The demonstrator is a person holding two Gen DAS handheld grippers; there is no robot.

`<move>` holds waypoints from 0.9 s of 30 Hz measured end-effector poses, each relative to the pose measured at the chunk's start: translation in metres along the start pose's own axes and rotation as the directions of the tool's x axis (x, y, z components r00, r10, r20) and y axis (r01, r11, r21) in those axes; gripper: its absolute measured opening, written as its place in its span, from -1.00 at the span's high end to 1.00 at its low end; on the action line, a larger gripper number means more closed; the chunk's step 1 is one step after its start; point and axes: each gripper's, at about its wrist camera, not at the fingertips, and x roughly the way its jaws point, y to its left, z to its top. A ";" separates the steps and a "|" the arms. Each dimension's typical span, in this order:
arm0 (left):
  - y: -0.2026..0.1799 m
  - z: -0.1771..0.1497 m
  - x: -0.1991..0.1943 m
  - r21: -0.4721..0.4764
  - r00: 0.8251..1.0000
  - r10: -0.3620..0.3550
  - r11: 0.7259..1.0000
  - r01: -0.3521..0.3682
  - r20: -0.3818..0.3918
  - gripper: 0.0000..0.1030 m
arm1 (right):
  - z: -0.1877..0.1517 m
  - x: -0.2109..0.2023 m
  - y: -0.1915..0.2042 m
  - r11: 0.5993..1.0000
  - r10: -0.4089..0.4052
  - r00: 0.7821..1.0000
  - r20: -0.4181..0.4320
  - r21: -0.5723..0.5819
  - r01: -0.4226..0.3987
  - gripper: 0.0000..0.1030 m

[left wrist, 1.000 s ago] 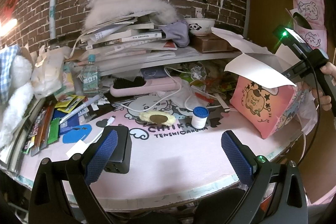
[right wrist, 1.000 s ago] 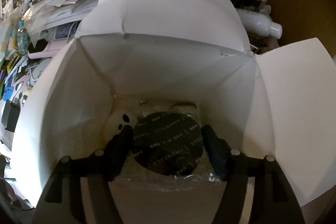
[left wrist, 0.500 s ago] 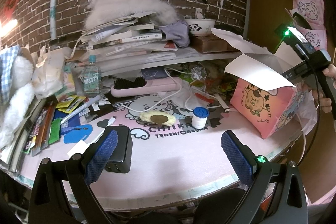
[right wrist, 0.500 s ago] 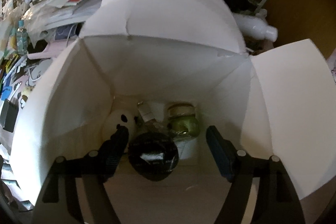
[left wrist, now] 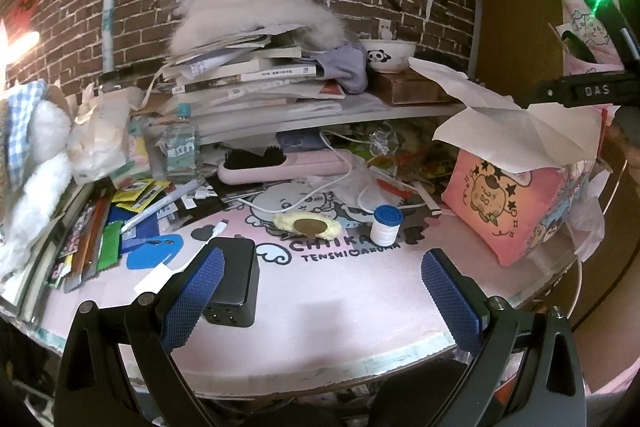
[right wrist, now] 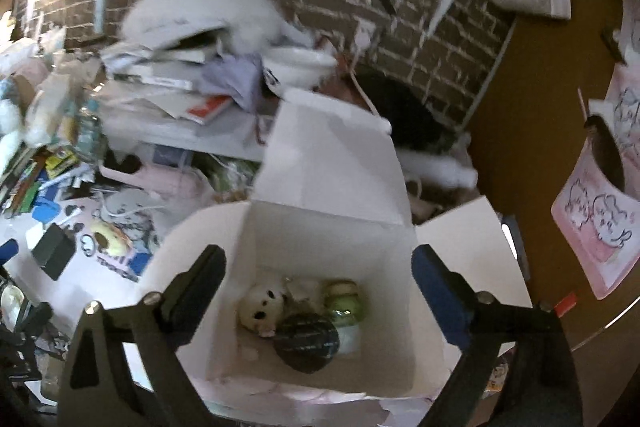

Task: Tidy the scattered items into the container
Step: 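Withdraw the right gripper from the box back over the desk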

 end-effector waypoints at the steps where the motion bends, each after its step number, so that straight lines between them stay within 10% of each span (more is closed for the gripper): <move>1: 0.000 0.000 0.000 -0.001 1.000 0.000 1.000 0.000 0.001 -0.93 | 0.000 -0.004 0.004 1.000 0.005 1.000 0.017 -0.008 -0.005 -0.81; 15: 0.011 -0.005 -0.013 -0.015 1.000 0.027 1.000 -0.027 0.013 -0.94 | -0.015 -0.038 0.074 0.984 0.157 0.972 0.173 -0.110 -0.140 -0.81; 27: 0.029 -0.013 -0.019 -0.055 0.998 0.068 0.996 -0.068 0.005 -0.94 | -0.041 -0.046 0.118 0.930 0.368 0.890 0.268 -0.103 -0.353 -0.77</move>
